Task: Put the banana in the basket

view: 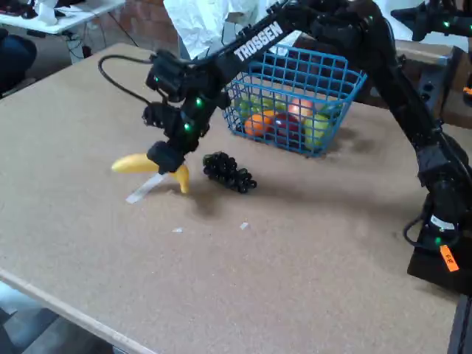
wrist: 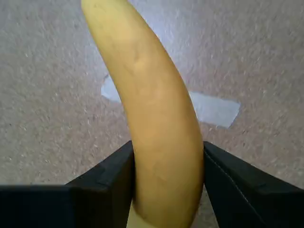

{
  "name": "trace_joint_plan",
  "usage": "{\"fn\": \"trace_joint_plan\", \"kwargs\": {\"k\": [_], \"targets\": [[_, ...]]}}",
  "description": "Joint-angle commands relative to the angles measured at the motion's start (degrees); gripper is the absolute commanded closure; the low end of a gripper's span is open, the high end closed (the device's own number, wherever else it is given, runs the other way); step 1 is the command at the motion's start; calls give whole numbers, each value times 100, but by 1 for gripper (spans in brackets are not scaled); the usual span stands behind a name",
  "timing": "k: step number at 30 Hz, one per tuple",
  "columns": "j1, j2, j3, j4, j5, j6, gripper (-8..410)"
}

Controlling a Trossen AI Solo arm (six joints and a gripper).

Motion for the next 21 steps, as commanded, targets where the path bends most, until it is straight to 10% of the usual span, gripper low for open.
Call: {"fn": "trace_joint_plan", "kwargs": {"k": [1,11,21], "targets": [[13,-562,520,61,-15,-42,403],[15,-2273,798,68,39,-186,402],[-46,-4015,780,-341,1556,-787,403]]}}
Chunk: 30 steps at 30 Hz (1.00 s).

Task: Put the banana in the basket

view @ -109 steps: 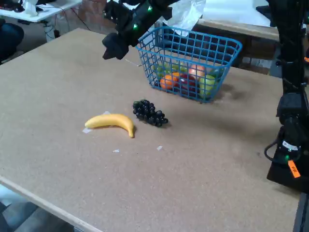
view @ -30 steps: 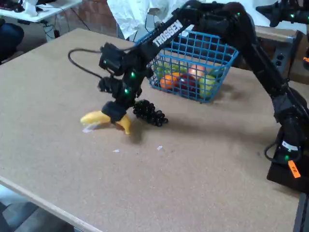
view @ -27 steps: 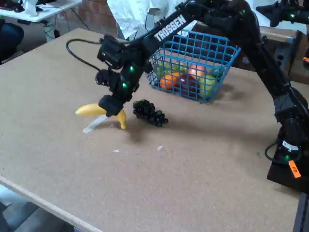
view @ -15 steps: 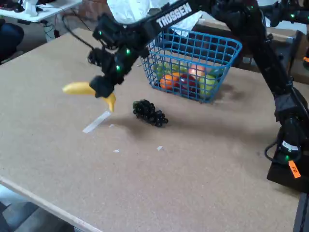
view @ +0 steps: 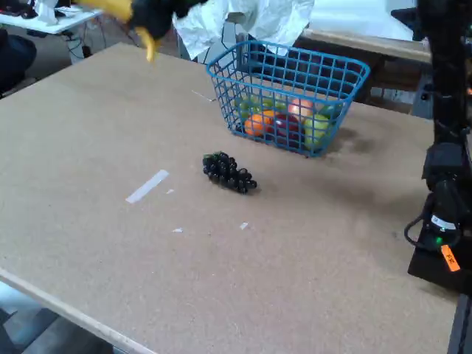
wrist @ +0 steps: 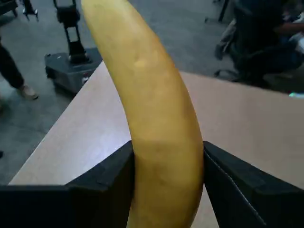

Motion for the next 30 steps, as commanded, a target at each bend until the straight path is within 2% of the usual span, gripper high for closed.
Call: {"fn": "trace_joint_plan", "kwargs": {"k": [1,6,8,11,18,22,27,30], "targets": [[-98,-1456,-24,-310,1049,-444,403],[-293,-2085,-323,-328,2468,-809,403],[-474,-2352,-605,-306,2594,-837,403],[-839,-2811,-1204,-96,2594,-608,403],[-1663,-3816,-3064,1401,2581,-363,402],[-2175,-3971,-3751,1587,2568,-96,403],[-2883,-3779,-4328,1770,1580,575,403],[-3136,-3569,-4577,2017,1513,785,403]]}}
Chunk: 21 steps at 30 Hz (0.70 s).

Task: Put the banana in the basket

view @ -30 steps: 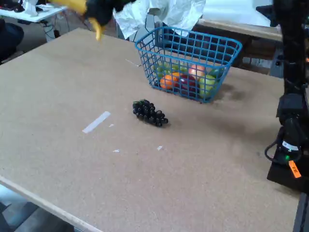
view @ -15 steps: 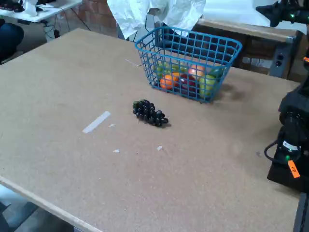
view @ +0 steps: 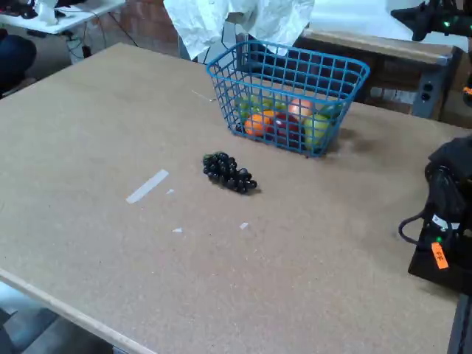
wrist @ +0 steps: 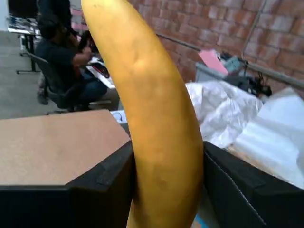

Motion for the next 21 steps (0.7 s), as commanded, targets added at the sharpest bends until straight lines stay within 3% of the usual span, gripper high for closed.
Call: {"fn": "trace_joint_plan", "kwargs": {"k": [1,8,21], "targets": [[-935,369,-890,522,-791,741,402],[-1016,1163,-1027,723,-1342,881,402],[-1016,2892,-105,892,-1596,892,403]]}}
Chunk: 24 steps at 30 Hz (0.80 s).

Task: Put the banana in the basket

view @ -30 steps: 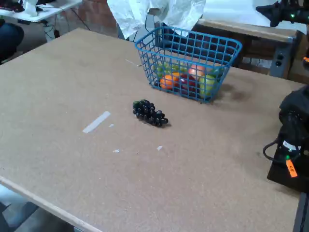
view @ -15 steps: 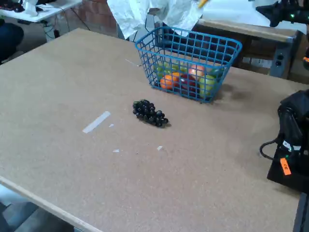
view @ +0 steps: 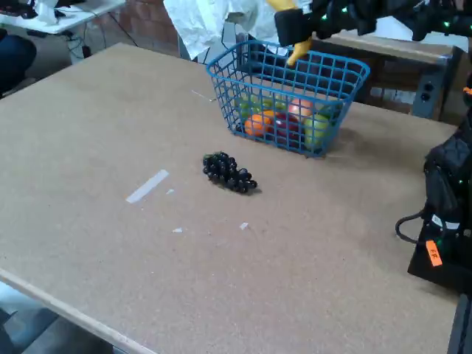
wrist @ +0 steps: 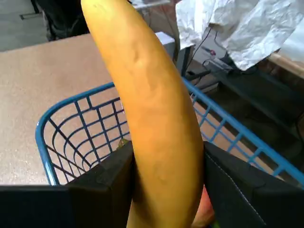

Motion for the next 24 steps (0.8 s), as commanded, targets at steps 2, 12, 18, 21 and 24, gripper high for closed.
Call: {"fn": "trace_joint_plan", "kwargs": {"k": [2,12,18,21,24], "targets": [[4,1270,931,79,-380,20,402],[7,2398,2072,-96,-437,79,402],[7,2435,2085,-70,-487,195,402],[7,2396,2085,-76,-658,136,400],[7,2339,2085,-85,-1084,181,382]]}}
